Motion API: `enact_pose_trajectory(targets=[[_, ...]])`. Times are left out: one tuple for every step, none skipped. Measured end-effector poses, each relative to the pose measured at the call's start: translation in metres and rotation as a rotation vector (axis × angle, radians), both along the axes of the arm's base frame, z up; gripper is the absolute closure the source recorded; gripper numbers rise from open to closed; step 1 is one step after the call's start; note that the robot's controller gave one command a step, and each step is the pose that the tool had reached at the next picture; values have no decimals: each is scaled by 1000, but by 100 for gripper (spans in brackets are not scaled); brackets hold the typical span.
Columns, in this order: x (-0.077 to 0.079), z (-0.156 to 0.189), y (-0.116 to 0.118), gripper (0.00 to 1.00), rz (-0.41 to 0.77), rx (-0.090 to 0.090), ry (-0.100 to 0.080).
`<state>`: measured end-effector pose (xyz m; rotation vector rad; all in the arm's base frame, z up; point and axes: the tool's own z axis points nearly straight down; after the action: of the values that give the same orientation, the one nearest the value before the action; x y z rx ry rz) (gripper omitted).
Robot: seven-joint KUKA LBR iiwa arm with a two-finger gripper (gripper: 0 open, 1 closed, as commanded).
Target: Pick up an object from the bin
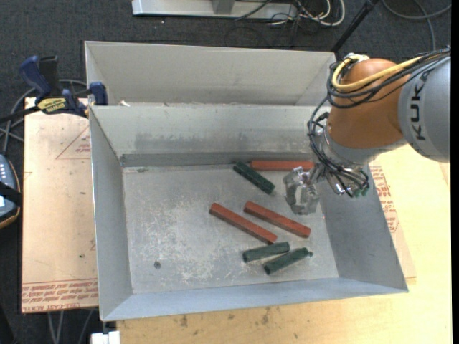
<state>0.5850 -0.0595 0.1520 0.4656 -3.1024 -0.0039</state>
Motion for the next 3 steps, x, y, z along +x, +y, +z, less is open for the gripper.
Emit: enact_pose_trajectory(targets=[[2, 3, 0, 0, 0, -1, -6], [-36, -76, 6, 0, 7, 1, 1], [-32, -71, 6, 100, 8, 0, -10]])
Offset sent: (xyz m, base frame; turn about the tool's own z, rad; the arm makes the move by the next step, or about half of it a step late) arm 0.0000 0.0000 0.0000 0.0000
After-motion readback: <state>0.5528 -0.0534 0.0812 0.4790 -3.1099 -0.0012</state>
